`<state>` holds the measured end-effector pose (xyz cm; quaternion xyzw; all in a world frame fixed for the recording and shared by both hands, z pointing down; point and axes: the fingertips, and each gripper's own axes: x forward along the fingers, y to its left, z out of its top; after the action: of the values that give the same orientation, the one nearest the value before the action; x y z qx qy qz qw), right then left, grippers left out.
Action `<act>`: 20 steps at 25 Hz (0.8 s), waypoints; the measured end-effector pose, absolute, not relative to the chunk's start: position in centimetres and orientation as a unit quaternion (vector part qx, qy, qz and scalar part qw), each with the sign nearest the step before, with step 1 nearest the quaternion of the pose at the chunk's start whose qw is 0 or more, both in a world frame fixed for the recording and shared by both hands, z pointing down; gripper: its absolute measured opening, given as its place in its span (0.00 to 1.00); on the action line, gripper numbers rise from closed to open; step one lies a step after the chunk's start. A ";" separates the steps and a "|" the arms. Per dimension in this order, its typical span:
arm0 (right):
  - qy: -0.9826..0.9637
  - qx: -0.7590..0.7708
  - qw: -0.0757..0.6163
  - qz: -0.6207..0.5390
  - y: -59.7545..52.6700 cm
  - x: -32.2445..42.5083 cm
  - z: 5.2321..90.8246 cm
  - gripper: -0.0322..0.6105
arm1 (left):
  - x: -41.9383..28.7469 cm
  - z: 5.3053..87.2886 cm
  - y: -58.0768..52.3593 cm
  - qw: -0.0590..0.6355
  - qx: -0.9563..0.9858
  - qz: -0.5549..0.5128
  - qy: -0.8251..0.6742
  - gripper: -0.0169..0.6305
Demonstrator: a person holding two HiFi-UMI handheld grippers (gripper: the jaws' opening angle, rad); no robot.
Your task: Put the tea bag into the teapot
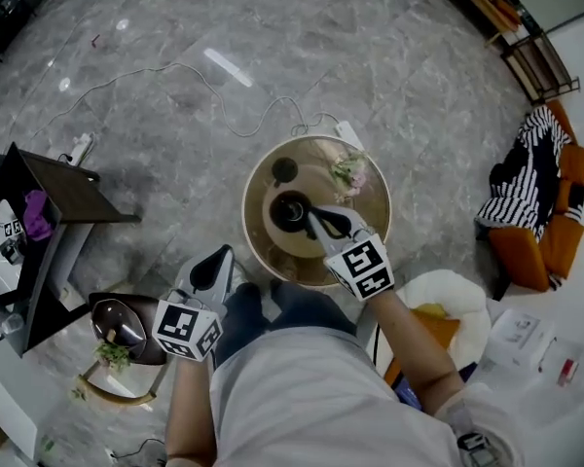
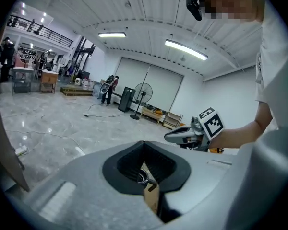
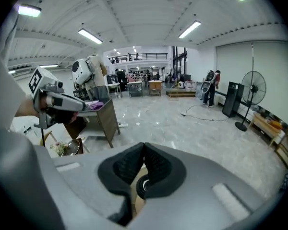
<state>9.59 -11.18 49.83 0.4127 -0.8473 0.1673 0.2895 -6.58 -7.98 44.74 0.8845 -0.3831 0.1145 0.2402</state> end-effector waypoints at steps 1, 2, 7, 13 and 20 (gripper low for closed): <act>-0.847 0.421 0.278 0.164 -11.1 9.7 48.6 0.05 | -6.4 44.2 -8.4 0.235 0.889 0.111 -0.377 0.04; -0.847 0.430 0.266 0.161 -11.1 10.0 47.3 0.05 | -6.1 43.5 -8.8 0.230 0.893 0.108 -0.371 0.04; -0.846 0.471 0.213 0.133 -10.8 11.5 40.8 0.05 | -4.3 39.2 -10.4 0.197 0.914 0.086 -0.344 0.04; -0.841 0.509 0.161 0.090 -10.0 13.0 34.2 0.05 | -2.8 34.0 -11.8 0.158 0.932 0.065 -0.321 0.04; -0.833 0.539 0.113 0.045 -8.4 14.0 28.6 0.05 | -1.2 29.0 -12.7 0.116 0.947 0.026 -0.299 0.04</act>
<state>14.03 -8.36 28.64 0.5390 -0.8334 0.0450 0.1134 -1.25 -12.69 29.00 0.9469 -0.2990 0.0257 0.1158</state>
